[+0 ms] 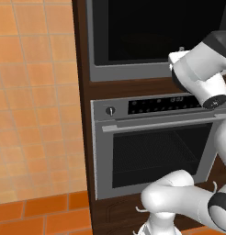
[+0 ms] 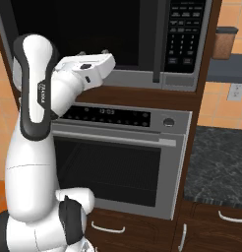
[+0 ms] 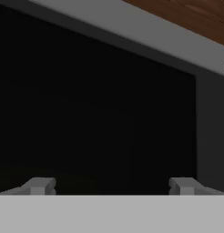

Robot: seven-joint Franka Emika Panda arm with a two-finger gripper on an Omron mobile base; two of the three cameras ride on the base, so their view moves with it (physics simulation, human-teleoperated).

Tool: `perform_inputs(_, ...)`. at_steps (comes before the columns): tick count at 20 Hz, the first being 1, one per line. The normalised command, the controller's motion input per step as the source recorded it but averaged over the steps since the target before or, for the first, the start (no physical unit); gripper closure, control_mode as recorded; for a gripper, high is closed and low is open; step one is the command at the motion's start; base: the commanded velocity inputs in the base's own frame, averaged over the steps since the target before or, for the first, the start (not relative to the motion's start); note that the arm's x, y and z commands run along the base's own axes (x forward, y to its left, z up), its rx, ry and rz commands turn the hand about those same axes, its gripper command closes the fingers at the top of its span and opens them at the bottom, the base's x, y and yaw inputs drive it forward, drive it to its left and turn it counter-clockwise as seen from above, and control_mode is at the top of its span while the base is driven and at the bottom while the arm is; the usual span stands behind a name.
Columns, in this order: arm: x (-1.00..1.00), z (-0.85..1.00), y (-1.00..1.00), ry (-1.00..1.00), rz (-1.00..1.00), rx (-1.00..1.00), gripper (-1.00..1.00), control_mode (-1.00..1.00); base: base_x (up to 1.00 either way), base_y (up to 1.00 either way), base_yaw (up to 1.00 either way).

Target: Open the microwave, place the bowl with waffle inside the microwave, then close the microwave door and turn it on.

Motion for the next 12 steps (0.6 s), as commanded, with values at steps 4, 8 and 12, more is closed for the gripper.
perform_inputs(4,-1.0,0.2,-0.66,-0.04,0.0,0.0,-1.0,-1.0,0.0,0.0,0.0)
perform_inputs(8,-0.75,0.23,-0.73,0.0,0.0,0.0,-1.0,-1.0,0.0,0.0,0.0)
perform_inputs(12,-0.15,0.06,-0.6,0.0,0.0,0.0,-1.0,-1.0,0.0,0.0,0.0)
